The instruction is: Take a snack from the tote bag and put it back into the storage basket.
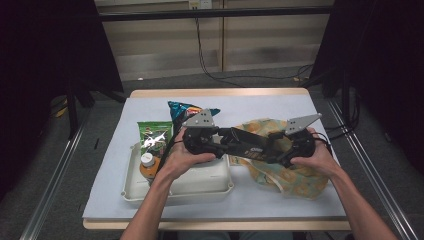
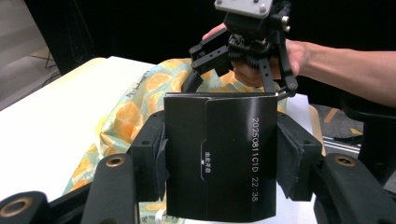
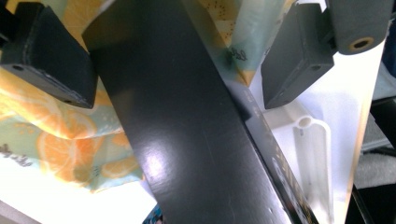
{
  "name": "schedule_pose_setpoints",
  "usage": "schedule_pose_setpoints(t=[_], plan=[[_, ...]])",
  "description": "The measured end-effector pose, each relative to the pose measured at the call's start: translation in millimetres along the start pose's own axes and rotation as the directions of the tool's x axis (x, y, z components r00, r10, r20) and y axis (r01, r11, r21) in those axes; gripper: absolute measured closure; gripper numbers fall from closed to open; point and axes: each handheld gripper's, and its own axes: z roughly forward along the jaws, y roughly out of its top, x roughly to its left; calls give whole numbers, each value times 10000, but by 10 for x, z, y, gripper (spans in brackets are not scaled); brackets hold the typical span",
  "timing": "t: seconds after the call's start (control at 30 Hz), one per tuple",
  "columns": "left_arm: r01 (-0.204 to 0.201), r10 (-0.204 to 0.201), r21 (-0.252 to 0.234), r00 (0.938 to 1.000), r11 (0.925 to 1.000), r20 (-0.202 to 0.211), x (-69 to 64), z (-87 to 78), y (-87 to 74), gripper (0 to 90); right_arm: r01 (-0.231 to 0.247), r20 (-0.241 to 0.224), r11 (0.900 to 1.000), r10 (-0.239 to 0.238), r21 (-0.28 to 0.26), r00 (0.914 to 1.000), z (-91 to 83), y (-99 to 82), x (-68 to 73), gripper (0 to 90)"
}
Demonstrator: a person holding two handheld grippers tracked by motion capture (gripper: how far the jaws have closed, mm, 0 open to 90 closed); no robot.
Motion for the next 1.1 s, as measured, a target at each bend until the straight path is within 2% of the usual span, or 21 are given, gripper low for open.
schedule_pose_setpoints(t=[0.1,0.17,0.3,0.37,0.53,0.67,0.73,0.8,0.9,1.1], plan=[[-49,48,121,10000,9999,32,0,-2,1,443,76,-160,9999,-75,114,9998,27,-6,7,138],[-43,42,143,10000,9999,89,3,-3,-1,443,249,-156,9992,-244,322,9996,28,-11,15,192],[-26,26,4,9998,10000,218,11,-7,-1,442,557,-161,9982,-554,215,9983,6,-17,23,211],[-71,69,92,9997,9999,230,10,-9,-3,442,687,-304,9972,-678,309,9972,18,-16,25,213],[-27,24,122,9997,9999,247,24,2,-11,442,728,-438,9961,-707,504,9965,94,-13,23,209],[29,-33,111,9992,9999,397,35,-14,-12,438,866,-654,9949,-832,508,9944,100,-12,41,267],[12,-13,27,9993,10000,387,34,-30,-11,432,1020,-779,9931,-973,585,9922,78,0,51,295],[49,-47,-128,9999,9999,151,38,-47,-3,409,1130,-969,9918,-1070,596,9895,50,16,65,338],[53,-52,-130,10000,9999,23,53,-78,-6,371,1395,-1088,9884,-1325,597,9852,12,49,107,386],[149,-149,-106,9999,9998,41,55,-89,-12,333,1498,-1268,9864,-1404,675,9819,-33,92,145,421]])
